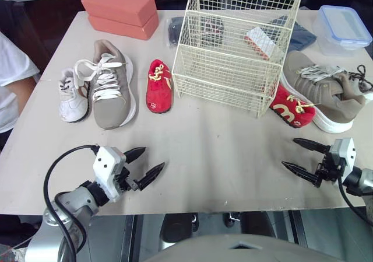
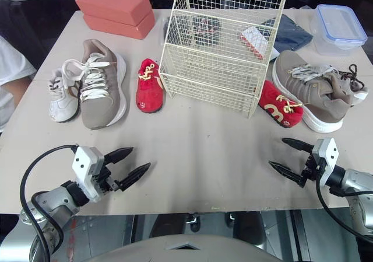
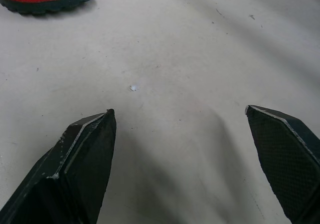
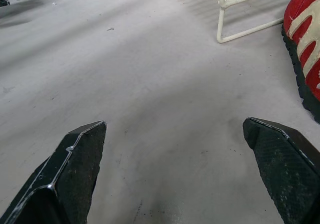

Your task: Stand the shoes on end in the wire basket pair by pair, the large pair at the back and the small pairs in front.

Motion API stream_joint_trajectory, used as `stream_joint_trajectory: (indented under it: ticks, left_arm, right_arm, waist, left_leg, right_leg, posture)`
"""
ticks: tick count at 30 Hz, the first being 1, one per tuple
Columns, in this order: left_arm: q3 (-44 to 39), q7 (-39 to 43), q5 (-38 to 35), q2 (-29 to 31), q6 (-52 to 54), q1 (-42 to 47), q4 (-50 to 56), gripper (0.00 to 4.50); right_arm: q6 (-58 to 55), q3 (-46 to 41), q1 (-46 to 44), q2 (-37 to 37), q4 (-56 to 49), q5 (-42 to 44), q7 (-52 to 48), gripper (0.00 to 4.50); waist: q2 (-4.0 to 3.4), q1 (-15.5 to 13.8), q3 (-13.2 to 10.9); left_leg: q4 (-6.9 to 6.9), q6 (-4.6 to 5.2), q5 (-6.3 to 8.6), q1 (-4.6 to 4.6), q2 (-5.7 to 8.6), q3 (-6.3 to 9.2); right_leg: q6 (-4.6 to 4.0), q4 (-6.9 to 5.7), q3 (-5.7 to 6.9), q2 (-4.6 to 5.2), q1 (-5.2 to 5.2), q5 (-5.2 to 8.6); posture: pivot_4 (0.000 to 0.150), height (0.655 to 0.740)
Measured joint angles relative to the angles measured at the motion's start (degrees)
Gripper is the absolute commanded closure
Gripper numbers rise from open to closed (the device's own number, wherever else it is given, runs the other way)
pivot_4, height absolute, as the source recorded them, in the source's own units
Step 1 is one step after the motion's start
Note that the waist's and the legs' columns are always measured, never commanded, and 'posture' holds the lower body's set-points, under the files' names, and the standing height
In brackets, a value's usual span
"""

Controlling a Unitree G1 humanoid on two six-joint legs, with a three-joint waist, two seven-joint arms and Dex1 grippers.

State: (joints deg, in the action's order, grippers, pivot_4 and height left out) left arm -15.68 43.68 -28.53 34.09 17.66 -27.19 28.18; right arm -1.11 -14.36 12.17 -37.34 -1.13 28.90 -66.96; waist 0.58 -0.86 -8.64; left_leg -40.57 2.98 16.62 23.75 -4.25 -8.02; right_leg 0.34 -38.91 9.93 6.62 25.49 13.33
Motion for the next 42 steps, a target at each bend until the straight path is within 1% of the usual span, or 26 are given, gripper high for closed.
stream_joint_trajectory:
  ticks: [2, 3, 6, 14, 19, 20, 23, 25, 27, 29, 31, 34, 35, 38, 42]
  left_arm:
    - [0.16, -0.1, 0.21, -0.03, -0.03, 0.14, -0.01, 0.0]
    - [1.32, -0.32, 0.93, -0.5, -0.4, 1.31, -0.22, 0.0]
    - [3.47, -0.41, 2.18, -1.78, -1.44, 2.99, -0.96, 0.0]
    - [2.54, -0.46, 2.55, -2.08, -2.91, 0.99, -1.94, 0.0]
    - [1.95, 0.36, 2.22, -2.12, -3.86, 0.13, -1.94, 0.0]
    - [1.52, 1.08, 1.52, -2.0, -4.09, 0.41, -1.93, 0.0]
    - [-0.75, 5.09, -3.75, -0.17, -3.92, 2.49, -1.4, 0.0]
    - [-3.68, 9.46, -9.91, 3.49, -2.17, 4.75, -0.26, 0.0]
    - [-6.41, 11.95, -13.58, 6.6, -0.93, 7.54, 0.49, 0.0]
    - [-8.5, 13.03, -16.22, 8.64, 0.18, 9.71, 0.95, 0.0]
    - [-10.22, 13.62, -18.83, 11.46, 2.36, 12.31, 1.03, 0.0]
    - [-13.32, 13.6, -20.72, 15.09, 4.52, 15.77, 1.39, 0.0]
    - [-13.95, 13.46, -21.02, 15.64, 4.84, 16.27, 1.47, 0.0]
    - [-16.19, 11.76, -19.85, 16.31, 5.23, 17.98, 1.62, 0.0]
    - [-20.36, 8.47, -21.24, 17.02, 7.95, 18.77, 2.57, 0.0]
  right_arm:
    - [0.06, 0.0, -0.18, -0.12, 0.38, 0.05, -0.35, 0.16]
    - [0.14, -0.01, -1.15, -1.35, 2.88, -0.01, -1.56, 0.16]
    - [0.36, -0.53, -2.85, -3.52, 5.96, -0.1, -2.96, 0.16]
    - [1.45, -0.53, -5.87, -4.05, 10.26, -0.67, -5.33, 0.16]
    - [1.07, -0.4, -8.03, -4.13, 10.42, -0.47, -6.1, 0.16]
    - [0.24, -0.4, -8.5, -4.13, 9.62, 0.01, -5.96, 0.16]
    - [-4.65, -0.4, -9.54, -4.96, 2.37, 3.62, -5.52, 0.16]
    - [-10.09, -0.49, -11.91, -7.22, -5.42, 8.31, -4.48, 0.16]
    - [-13.79, -0.65, -15.37, -8.16, -10.96, 11.64, -2.72, 0.16]
    - [-15.88, -0.52, -18.3, -9.04, -14.26, 12.54, -1.09, 0.16]
    - [-18.76, 2.09, -24.17, -9.37, -15.24, 11.12, 2.27, 0.16]
    - [-21.55, 7.01, -31.74, -8.32, -16.14, 8.39, 6.63, 0.16]
    - [-21.65, 8.38, -32.87, -8.25, -16.11, 7.09, 7.28, 0.16]
    - [-20.6, 15.17, -37.52, -7.97, -13.15, -0.74, 8.42, 0.16]
    - [-19.29, 20.88, -41.28, -6.85, -8.75, -6.86, 7.78, 0.16]
  waist:
    - [0.0, 0.0, 0.0]
    - [-0.04, -0.06, -0.01]
    - [-0.01, -0.02, 0.0]
    - [-0.01, 0.07, 0.0]
    - [-0.01, -0.06, 0.0]
    - [-0.02, -0.02, -0.01]
    - [-0.08, -0.01, -0.04]
    - [-0.16, 0.03, -0.11]
    - [-0.18, 0.05, -0.12]
    - [-0.19, 0.01, -0.13]
    - [-0.16, 0.06, -0.16]
    - [-0.16, 0.11, -0.18]
    - [-0.17, 0.11, -0.18]
    - [-0.17, 0.0, -0.2]
    - [-0.13, 0.11, -0.28]
  left_leg:
    - [0.0, 0.0, 0.0, 0.0, 0.0, 0.0]
    - [-0.05, 0.0, 0.0, -0.01, 0.03, 0.0]
    - [-0.18, 0.0, 0.0, 0.01, 0.02, 0.01]
    - [-0.22, 0.02, 0.02, 0.01, -0.03, 0.04]
    - [-0.3, 0.07, 0.04, 0.06, -0.03, 0.07]
    - [-0.33, 0.06, 0.04, 0.07, -0.03, 0.08]
    - [-0.37, 0.08, 0.05, 0.09, -0.06, 0.15]
    - [-0.4, 0.07, 0.05, 0.11, -0.08, 0.19]
    - [-0.41, 0.07, 0.05, 0.11, -0.09, 0.22]
    - [-0.41, 0.01, 0.02, 0.13, -0.08, 0.21]
    - [-0.42, -0.08, -0.04, 0.15, -0.05, 0.19]
    - [-0.42, -0.13, -0.06, 0.16, -0.05, 0.17]
    - [-0.42, -0.14, -0.07, 0.16, -0.04, 0.17]
    - [-0.42, -0.14, -0.07, 0.2, -0.03, 0.14]
    - [-0.43, -0.15, -0.08, 0.22, -0.03, 0.09]
  right_leg:
    - [0.0, 0.0, 0.0, 0.0, -0.01, 0.0]
    - [0.0, 0.0, 0.03, 0.01, -0.04, 0.0]
    - [0.0, -0.03, 0.1, 0.0, -0.07, 0.0]
    - [0.0, -0.06, 0.11, -0.02, -0.06, -0.01]
    - [-0.01, -0.06, 0.11, 0.0, -0.07, 0.0]
    - [-0.01, -0.09, 0.11, 0.01, -0.07, 0.0]
    - [-0.02, -0.14, 0.09, 0.05, -0.06, 0.0]
    - [-0.02, -0.16, 0.1, 0.05, -0.06, 0.0]
    - [-0.03, -0.17, 0.1, 0.03, -0.06, 0.0]
    - [-0.02, -0.14, 0.11, -0.01, -0.07, 0.0]
    - [-0.01, -0.11, 0.11, -0.03, -0.07, -0.01]
    - [-0.01, -0.11, 0.09, -0.04, -0.06, -0.02]
    - [-0.01, -0.11, 0.08, -0.05, -0.06, -0.02]
    - [-0.04, -0.08, 0.1, -0.06, -0.05, -0.04]
    - [-0.04, -0.06, 0.1, -0.05, -0.04, -0.06]
  posture:
    - [0.15, 0.686]
    - [0.15, 0.686]
    - [0.15, 0.686]
    - [0.15, 0.686]
    - [0.15, 0.686]
    - [0.15, 0.686]
    - [0.15, 0.686]
    - [0.15, 0.686]
    - [0.15, 0.686]
    - [0.15, 0.686]
    - [0.15, 0.686]
    - [0.15, 0.686]
    - [0.15, 0.686]
    - [0.15, 0.686]
    - [0.15, 0.686]
